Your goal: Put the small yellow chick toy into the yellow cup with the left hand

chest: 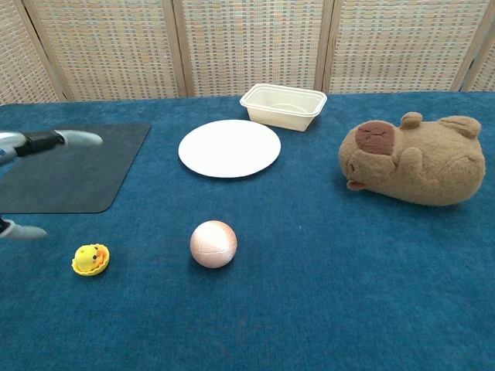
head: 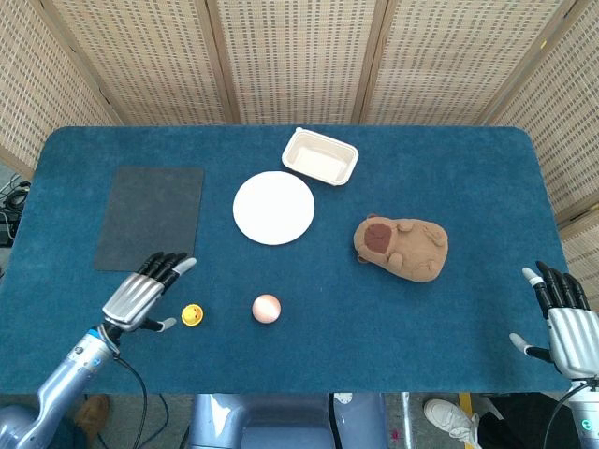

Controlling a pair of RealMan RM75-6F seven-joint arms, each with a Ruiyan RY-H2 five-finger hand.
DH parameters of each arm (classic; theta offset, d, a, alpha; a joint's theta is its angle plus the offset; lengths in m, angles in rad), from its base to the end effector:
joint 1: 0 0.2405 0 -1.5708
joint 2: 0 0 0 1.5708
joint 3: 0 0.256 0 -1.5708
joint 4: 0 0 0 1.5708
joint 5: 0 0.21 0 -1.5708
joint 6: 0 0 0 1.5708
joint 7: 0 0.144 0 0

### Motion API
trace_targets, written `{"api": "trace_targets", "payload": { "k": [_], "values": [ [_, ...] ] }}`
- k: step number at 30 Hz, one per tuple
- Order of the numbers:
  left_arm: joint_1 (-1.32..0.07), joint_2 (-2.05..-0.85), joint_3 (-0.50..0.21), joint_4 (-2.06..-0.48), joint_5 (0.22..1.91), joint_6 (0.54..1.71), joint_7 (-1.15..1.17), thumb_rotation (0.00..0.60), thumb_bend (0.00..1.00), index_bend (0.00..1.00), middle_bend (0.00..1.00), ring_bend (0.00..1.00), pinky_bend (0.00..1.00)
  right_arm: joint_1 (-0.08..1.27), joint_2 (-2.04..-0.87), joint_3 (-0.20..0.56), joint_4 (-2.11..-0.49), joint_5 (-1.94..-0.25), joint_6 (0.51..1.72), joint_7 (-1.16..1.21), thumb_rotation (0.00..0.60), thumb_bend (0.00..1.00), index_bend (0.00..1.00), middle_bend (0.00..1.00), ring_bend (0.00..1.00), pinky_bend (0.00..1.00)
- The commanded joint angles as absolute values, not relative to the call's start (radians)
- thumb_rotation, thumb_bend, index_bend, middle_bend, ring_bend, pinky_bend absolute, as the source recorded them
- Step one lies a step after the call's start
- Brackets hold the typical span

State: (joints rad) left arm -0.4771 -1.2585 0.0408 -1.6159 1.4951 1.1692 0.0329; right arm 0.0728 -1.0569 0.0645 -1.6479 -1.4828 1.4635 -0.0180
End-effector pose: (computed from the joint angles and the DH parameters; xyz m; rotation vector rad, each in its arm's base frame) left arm -0.2332 0.2570 0.0600 -1.8716 -0.9815 -0.9610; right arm -0.3127 -0.1801 0.1758 1.3809 -0.8884 0.8565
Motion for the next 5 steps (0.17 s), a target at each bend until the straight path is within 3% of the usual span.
{"api": "trace_targets", "payload": {
  "k": [1, 5],
  "values": [
    [-0.336, -1.156, 0.016, -1.691, 1.491, 1.402, 0.017, 0.6, 0.16, 0.0, 0.0, 0.0, 0.0, 0.071, -1.054, 0.062, -1.651, -1.488, 1.467, -0.014, 0.6, 0.0, 0.08, 0.0, 0.0, 0.0],
    [-0.236, -1.128, 0.015, -1.718, 1.457, 1.535, 0.035, 0.6, 0.15, 0.0, 0.0, 0.0, 0.0, 0.068, -1.05, 0.06, -1.655, -1.499, 1.476, -0.009, 0.6, 0.0, 0.08, 0.0, 0.0, 0.0]
  ]
}}
